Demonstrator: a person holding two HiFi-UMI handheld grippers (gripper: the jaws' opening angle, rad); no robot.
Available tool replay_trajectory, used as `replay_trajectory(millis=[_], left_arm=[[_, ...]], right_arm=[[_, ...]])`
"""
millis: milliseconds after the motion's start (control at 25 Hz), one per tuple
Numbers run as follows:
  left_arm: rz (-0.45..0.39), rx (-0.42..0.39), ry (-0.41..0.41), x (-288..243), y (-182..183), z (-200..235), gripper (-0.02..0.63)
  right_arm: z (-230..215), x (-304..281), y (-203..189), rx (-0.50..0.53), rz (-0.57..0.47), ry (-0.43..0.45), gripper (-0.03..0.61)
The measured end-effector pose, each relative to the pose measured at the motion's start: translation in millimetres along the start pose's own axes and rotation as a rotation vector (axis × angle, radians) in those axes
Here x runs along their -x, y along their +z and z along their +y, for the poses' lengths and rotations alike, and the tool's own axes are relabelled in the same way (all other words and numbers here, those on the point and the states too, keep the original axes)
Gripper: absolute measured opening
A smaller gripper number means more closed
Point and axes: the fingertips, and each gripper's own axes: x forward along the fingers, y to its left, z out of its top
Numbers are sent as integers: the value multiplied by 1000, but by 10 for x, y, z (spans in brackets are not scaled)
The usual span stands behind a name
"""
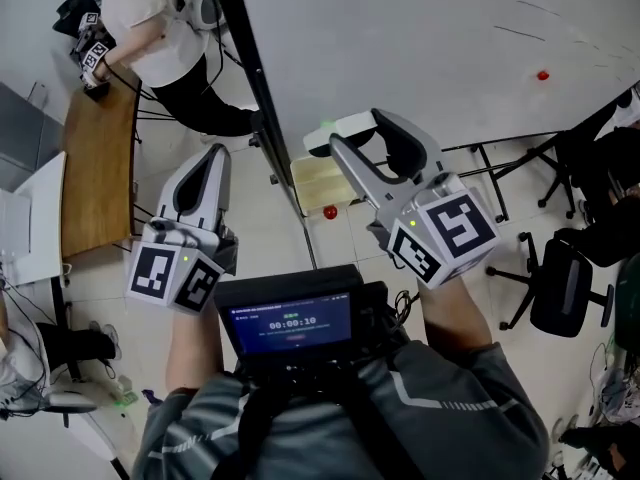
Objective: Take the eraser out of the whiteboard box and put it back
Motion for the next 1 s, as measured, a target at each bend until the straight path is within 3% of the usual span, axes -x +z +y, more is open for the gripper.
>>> replay_trajectory(millis=[440,680,1000], left_arm=[[68,7,187,-30,-343,-139,32],[73,8,135,196,-417,-142,32],[87,50,27,475,-574,130,32]], right_arm=[[-298,134,-245,-50,26,104,267],[-68,182,-359,-39,46,45,268],[109,106,-686,3,121,-142,267]])
